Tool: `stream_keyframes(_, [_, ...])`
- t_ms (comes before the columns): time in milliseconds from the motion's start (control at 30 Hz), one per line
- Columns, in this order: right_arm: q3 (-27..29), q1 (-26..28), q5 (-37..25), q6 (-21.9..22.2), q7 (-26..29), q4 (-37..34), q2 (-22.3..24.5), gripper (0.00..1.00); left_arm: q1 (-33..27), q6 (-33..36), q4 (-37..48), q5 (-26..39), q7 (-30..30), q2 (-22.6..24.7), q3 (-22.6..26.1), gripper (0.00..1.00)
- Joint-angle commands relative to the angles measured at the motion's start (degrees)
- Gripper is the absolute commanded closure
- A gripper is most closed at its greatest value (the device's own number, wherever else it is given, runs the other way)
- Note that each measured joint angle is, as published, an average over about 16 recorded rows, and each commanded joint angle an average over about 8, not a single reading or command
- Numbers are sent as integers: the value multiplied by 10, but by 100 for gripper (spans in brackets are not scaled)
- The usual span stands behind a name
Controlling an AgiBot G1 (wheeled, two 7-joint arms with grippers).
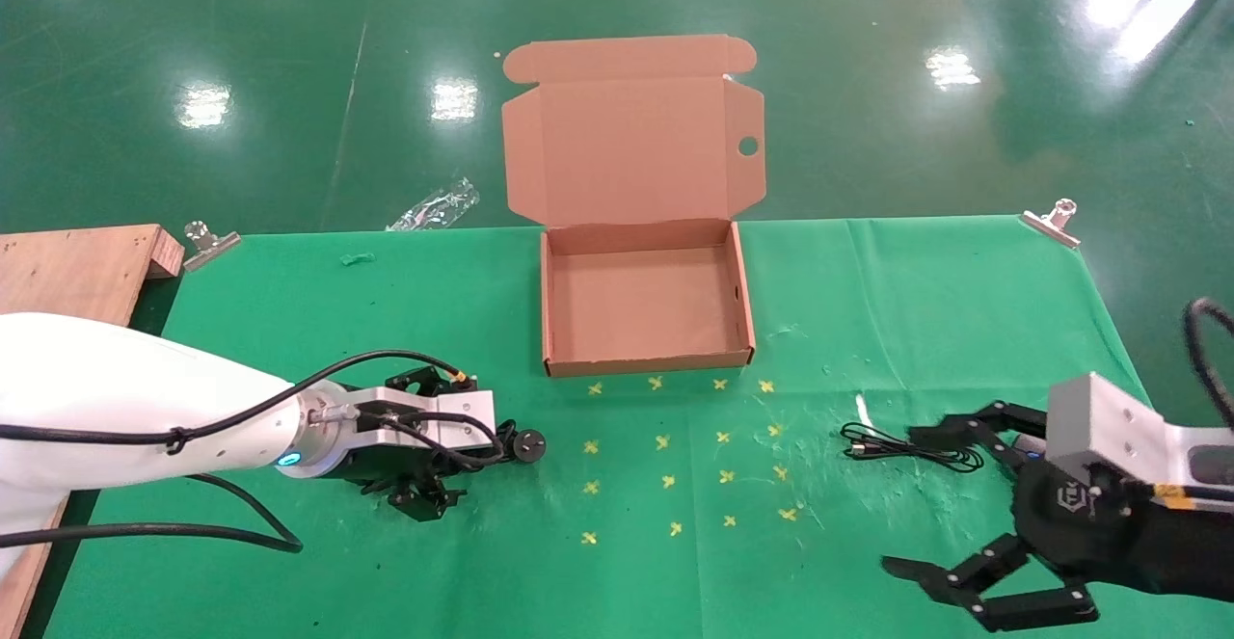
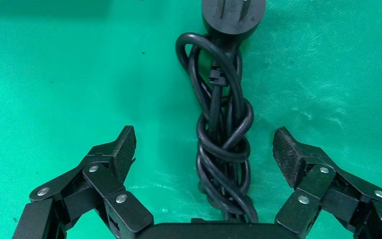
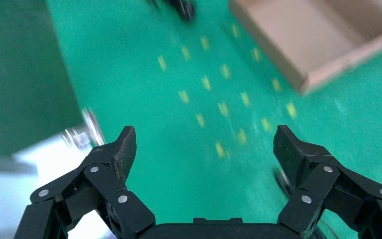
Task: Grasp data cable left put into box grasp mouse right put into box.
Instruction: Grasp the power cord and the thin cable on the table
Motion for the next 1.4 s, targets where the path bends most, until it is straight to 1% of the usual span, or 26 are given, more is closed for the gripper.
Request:
stream_keyframes(33, [-10, 11, -32, -4, 6, 1, 3, 0, 0, 0, 0, 0, -1, 0, 0, 0])
stream_keyframes(133, [-34, 38, -108, -7, 10, -2, -11, 0, 0, 0, -1, 1, -1, 0, 0, 0])
stream_keyframes(233, [-57, 60, -181, -1, 15, -10, -35, 0, 0, 1, -1, 1, -1, 0, 0, 0])
stream_keyframes(333, [-75, 79, -239, 11, 21, -30, -66, 0, 0, 1, -1, 1, -1, 0, 0, 0])
stream_keyframes(433, [-91, 98, -283, 22, 21, -66, -100, 0, 0, 1, -1, 1, -1, 0, 0, 0])
stream_keyframes(567, [-107, 123, -320, 35, 5, -131, -144, 0, 0, 1, -1, 1, -1, 0, 0, 0])
stream_keyframes(700, [-119, 146, -344, 48, -26, -204, -182, 0, 0, 1, -1, 1, -1, 0, 0, 0])
stream_keyframes(967, [-122, 192, -356, 78, -89, -355, -234, 0, 0, 1, -1, 1, -1, 0, 0, 0])
stream_keyframes(1000, [-123, 197, -357, 81, -96, -371, -239, 0, 0, 1, -1, 1, -1, 0, 0, 4])
stream_keyframes(1133, [-125, 212, -363, 87, -120, -419, -257, 0, 0, 0, -1, 1, -1, 0, 0, 54])
stream_keyframes(1167, [-126, 215, -364, 88, -124, -430, -261, 6, 0, 0, -1, 1, -1, 0, 0, 66])
stream_keyframes(1233, [-126, 220, -365, 88, -129, -444, -266, 30, 0, 0, -1, 1, -1, 0, 0, 91])
stream_keyframes(1267, [-126, 222, -366, 88, -130, -448, -268, 42, 0, 0, -1, 1, -1, 0, 0, 100])
stream_keyframes(1400, [-126, 224, -365, 87, -132, -455, -270, 92, 0, 0, -1, 1, -1, 0, 0, 100])
